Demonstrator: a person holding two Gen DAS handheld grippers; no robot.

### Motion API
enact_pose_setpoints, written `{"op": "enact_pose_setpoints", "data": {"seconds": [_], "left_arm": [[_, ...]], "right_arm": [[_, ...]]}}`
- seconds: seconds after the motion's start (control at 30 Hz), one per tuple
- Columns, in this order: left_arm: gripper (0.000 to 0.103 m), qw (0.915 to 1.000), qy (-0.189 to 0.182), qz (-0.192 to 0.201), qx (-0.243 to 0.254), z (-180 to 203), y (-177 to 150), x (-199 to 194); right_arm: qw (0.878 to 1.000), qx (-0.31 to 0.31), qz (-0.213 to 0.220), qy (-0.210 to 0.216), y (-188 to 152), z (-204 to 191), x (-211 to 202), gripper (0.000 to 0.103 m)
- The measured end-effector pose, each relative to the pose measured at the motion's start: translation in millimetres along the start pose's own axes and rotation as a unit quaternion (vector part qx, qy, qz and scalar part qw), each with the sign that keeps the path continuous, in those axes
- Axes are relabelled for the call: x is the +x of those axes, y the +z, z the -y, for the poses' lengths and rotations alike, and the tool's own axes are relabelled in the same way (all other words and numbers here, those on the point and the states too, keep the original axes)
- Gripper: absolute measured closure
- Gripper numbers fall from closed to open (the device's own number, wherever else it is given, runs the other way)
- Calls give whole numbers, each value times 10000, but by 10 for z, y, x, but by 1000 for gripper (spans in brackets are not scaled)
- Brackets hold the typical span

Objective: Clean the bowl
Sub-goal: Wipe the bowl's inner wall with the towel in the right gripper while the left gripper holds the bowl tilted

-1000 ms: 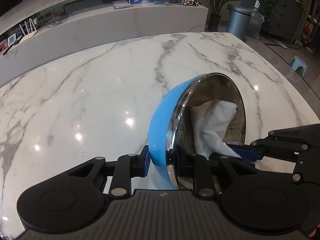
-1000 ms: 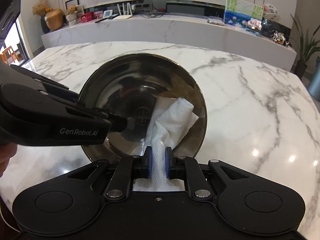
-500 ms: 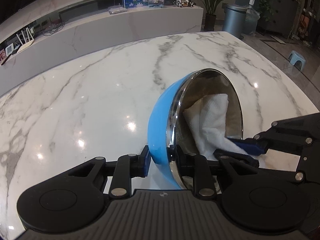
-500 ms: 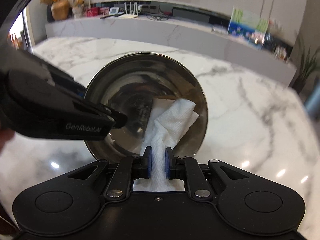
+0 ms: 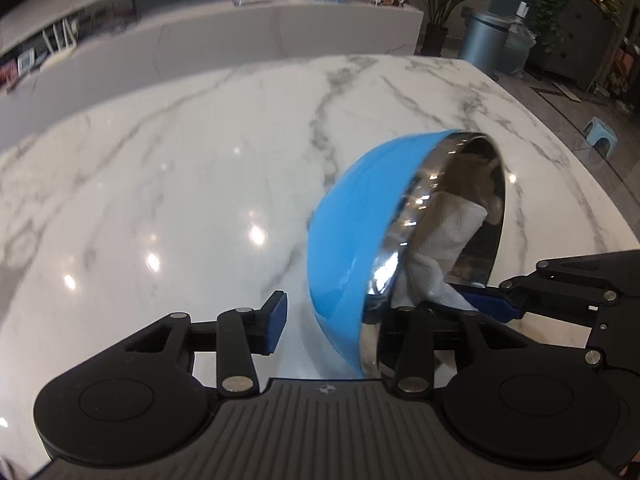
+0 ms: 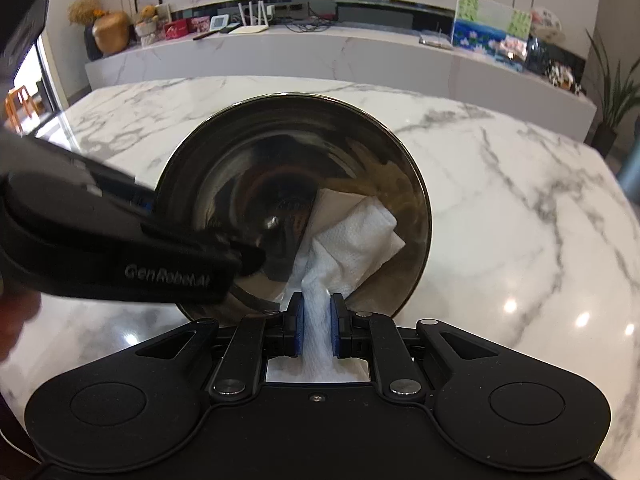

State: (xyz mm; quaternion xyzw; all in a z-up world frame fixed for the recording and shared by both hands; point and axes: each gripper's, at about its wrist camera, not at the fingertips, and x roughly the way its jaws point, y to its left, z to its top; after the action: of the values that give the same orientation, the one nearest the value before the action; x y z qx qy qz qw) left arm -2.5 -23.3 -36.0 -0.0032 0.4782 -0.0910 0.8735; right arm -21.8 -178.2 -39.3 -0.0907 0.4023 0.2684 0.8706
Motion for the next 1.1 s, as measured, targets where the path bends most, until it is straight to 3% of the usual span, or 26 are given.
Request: {"op": "enact_pose_setpoints", "data": {"seconds": [0.17,0.37,0.5,0.67,0.83,1.0,1.1], "left_arm": [[77,9999,-151,-58,54,3,-2,11],[78,9994,-95,-51,336,64,11,-2],[78,9984,-34,-48,568,118,10,-22],[78,9966,84,-9,824,171,5,-41],[78,9969,123,65,773,155,1,-52],[67,9984,107,104,549,110,7,-26],[66,9989,76,55,465,94,9,0]], "right_arm": [[9999,91,-26,112,-4,11,1,92],[10000,-76,-20,47,5,-21,16,92],[9973,-642,43,-346,-11,-125,16,92],[9838,-1468,155,-1021,-59,-270,31,93],[9913,-1056,115,-781,-32,-182,44,92],[9985,-393,13,-390,15,-19,51,92],[9997,-141,-31,-190,49,21,46,92]]}}
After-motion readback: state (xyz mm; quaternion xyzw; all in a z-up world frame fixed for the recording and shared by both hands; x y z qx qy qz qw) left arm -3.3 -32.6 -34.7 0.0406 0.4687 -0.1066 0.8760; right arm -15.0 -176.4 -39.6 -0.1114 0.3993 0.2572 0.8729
